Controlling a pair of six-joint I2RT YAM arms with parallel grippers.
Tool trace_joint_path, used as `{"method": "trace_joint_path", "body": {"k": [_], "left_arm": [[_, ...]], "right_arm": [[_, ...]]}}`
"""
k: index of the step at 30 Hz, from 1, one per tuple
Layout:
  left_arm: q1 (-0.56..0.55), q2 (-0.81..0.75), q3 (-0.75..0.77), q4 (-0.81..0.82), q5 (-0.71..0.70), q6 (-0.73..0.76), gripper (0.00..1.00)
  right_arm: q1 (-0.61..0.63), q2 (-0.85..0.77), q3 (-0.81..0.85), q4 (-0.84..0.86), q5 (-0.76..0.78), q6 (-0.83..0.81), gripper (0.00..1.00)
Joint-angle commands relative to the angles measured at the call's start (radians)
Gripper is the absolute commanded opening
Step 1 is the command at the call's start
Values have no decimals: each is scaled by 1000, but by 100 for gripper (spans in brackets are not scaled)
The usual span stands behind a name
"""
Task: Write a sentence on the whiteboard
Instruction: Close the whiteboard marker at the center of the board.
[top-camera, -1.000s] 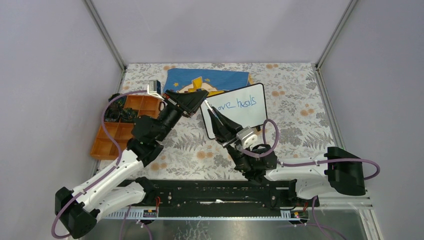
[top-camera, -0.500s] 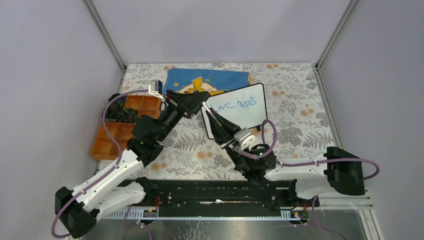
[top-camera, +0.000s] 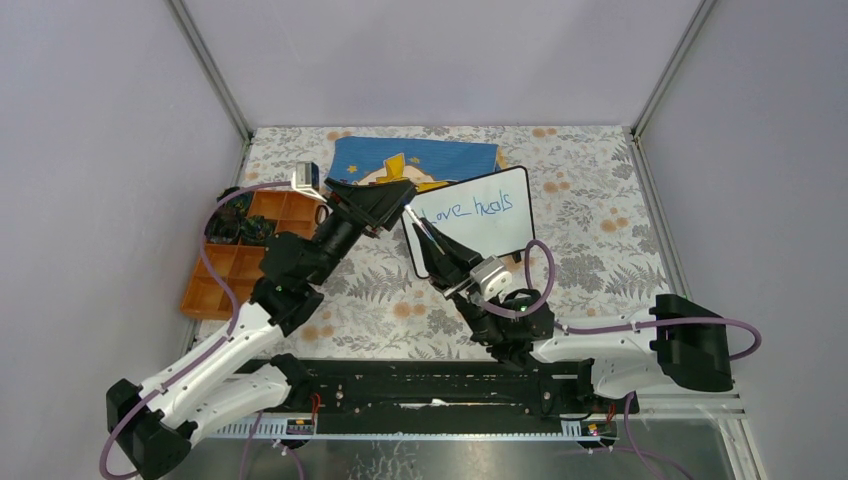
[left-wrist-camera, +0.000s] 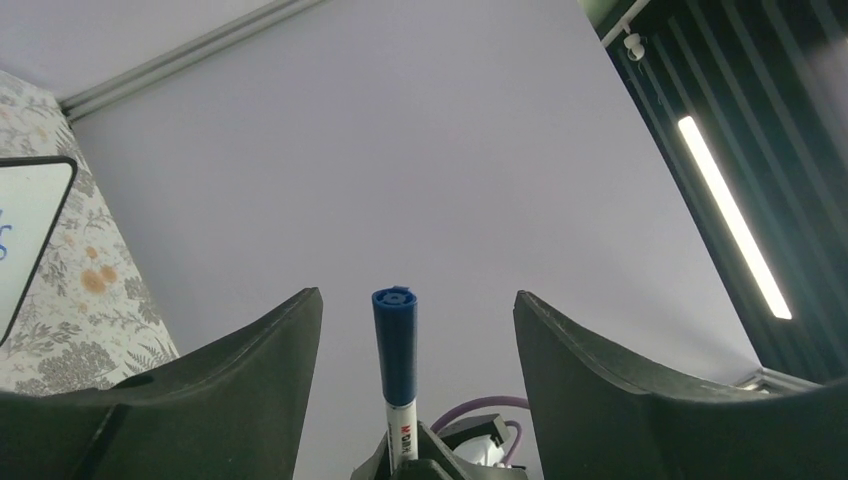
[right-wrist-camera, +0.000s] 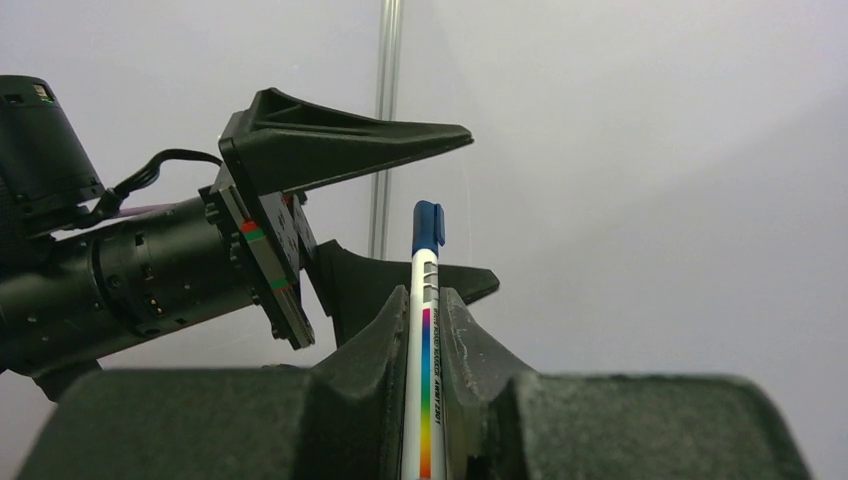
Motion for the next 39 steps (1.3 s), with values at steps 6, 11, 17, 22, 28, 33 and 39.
{"method": "trace_joint_path", "body": {"k": [6,11,17,22,28,33,39], "left_arm": [[-2,-49,27,-33,-101,45,63],[-2,-35,31,-26,-84,40,51],[-2,-15,42,-28,-58,39,47],[-2,-11,41,-24,-48,37,36],[-1,-12,36,-29,-36,40,10],[-3,-10,35,-63,-25,27,0],[-14,5,34,-59,22,6,0]], "right_arm": [[5,-80,-29,18,-32,36,0],[5,-81,-31,11,-29,38,0],[5,-78,-30,8,-31,41,0],[5,-81,-29,4,-28,40,0],[5,-74,-16,-7,-2,30,0],[5,-63,1,-19,20,12,0],[5,-40,22,-21,32,-7,0]]}}
